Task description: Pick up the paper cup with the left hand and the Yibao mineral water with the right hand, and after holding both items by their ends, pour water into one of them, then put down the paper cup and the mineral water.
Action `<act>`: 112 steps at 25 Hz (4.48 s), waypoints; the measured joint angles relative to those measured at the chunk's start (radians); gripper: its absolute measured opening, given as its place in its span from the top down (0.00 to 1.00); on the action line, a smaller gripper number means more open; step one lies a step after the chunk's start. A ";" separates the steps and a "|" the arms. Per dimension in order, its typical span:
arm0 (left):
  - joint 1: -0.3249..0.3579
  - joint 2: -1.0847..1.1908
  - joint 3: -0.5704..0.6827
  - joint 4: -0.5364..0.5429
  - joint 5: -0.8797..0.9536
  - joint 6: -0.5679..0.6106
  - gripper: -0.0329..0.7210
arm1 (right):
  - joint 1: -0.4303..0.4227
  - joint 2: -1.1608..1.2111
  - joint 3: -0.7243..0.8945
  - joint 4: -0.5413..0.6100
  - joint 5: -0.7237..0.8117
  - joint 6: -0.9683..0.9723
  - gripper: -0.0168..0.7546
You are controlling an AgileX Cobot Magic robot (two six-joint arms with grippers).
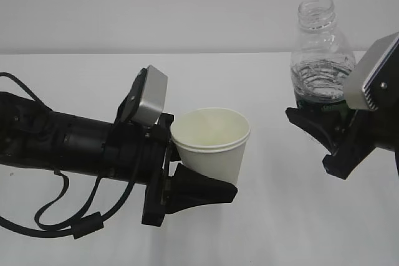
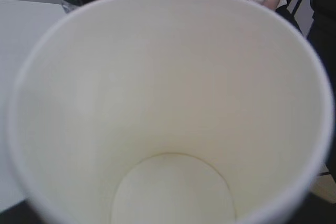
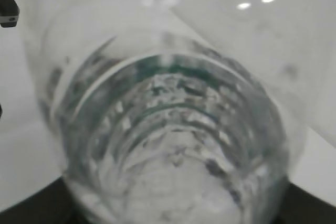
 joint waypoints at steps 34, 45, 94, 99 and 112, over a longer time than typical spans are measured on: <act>0.000 -0.001 0.000 -0.042 0.069 0.028 0.35 | 0.000 0.155 -0.134 -0.178 0.010 -0.008 0.41; 0.000 -0.001 0.000 -0.047 0.075 0.030 0.35 | 0.000 0.155 -0.138 -0.218 0.010 -0.010 0.41; -0.076 -0.001 0.000 -0.047 0.052 0.043 0.36 | 0.000 0.155 -0.140 -0.222 0.023 -0.250 0.41; -0.076 -0.001 0.000 -0.049 0.064 0.045 0.36 | 0.000 0.155 -0.140 -0.222 0.024 -0.287 0.41; -0.076 -0.001 0.000 -0.086 0.078 0.045 0.36 | 0.000 0.155 -0.151 -0.222 0.024 -0.359 0.41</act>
